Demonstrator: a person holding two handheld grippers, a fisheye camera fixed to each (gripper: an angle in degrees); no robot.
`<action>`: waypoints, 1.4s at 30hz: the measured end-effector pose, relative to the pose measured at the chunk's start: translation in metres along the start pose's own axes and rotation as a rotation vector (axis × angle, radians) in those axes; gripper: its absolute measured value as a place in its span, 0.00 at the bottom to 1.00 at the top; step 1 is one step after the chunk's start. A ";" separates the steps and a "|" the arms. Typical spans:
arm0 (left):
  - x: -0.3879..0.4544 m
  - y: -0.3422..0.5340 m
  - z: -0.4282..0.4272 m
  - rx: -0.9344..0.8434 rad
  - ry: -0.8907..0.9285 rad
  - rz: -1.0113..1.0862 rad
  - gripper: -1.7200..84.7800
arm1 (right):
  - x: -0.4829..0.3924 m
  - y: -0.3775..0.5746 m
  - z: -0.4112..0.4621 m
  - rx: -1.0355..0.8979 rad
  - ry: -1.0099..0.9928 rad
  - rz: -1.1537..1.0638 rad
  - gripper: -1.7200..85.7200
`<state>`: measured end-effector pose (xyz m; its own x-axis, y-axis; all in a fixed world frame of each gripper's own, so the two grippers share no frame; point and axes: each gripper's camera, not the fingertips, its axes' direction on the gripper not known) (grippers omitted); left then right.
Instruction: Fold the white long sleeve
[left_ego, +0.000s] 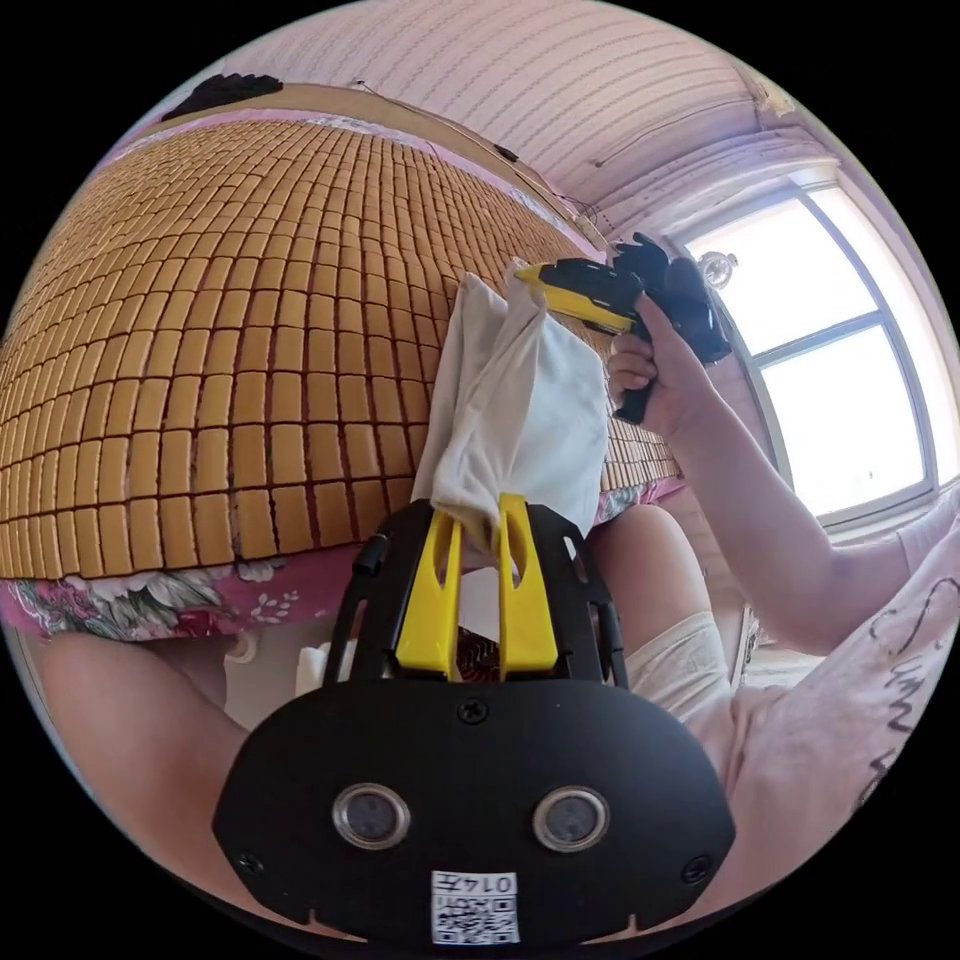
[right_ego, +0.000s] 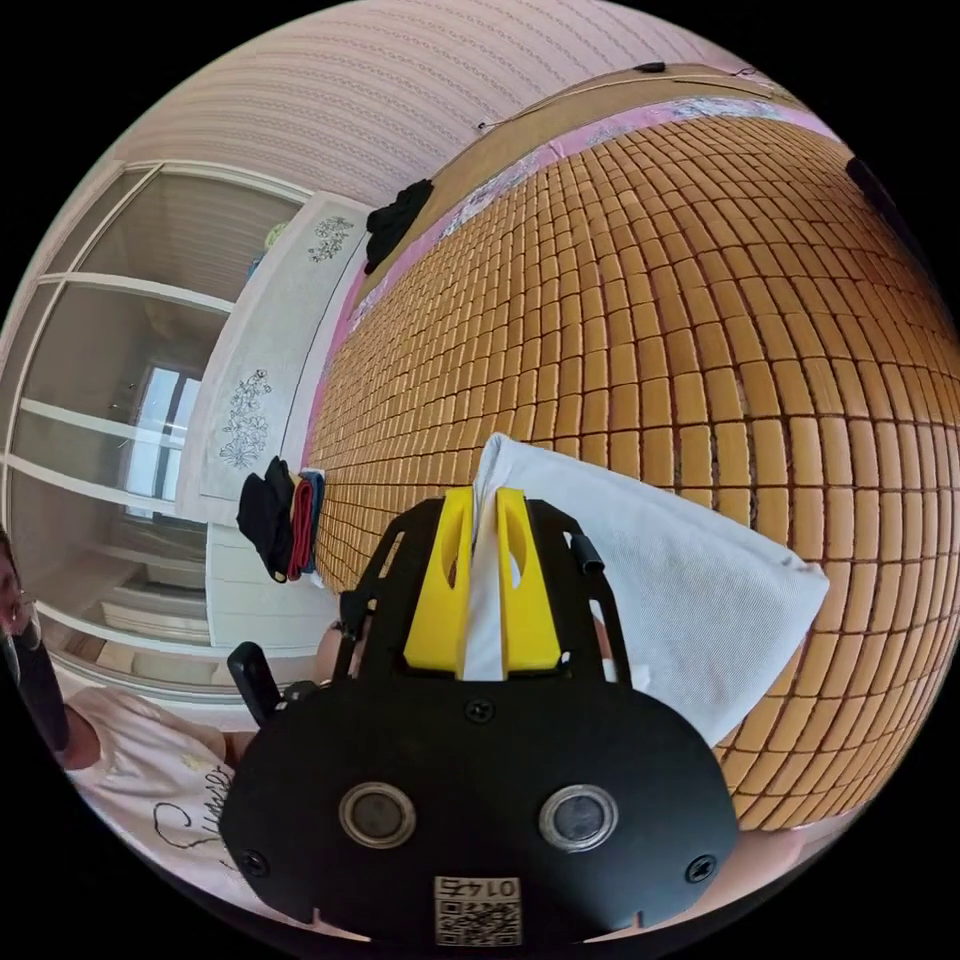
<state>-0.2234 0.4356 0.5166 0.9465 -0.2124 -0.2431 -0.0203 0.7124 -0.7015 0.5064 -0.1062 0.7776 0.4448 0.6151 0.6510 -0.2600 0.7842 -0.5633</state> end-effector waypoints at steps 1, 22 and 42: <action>-0.001 0.000 -0.002 -0.001 0.002 -0.004 0.09 | -0.002 0.000 0.001 -0.005 -0.014 -0.008 0.04; -0.001 0.020 -0.089 0.052 -0.066 -0.135 0.08 | -0.106 -0.019 0.127 -0.340 0.433 -0.524 0.16; 0.084 0.030 -0.042 -0.055 -0.150 0.474 0.21 | -0.143 0.064 0.094 -0.178 0.202 -0.716 0.04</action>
<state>-0.1582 0.4113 0.4468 0.8648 0.2279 -0.4474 -0.4727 0.6697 -0.5727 0.3455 -0.1361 0.6962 0.6054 -0.0784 0.7921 0.2848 0.9506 -0.1236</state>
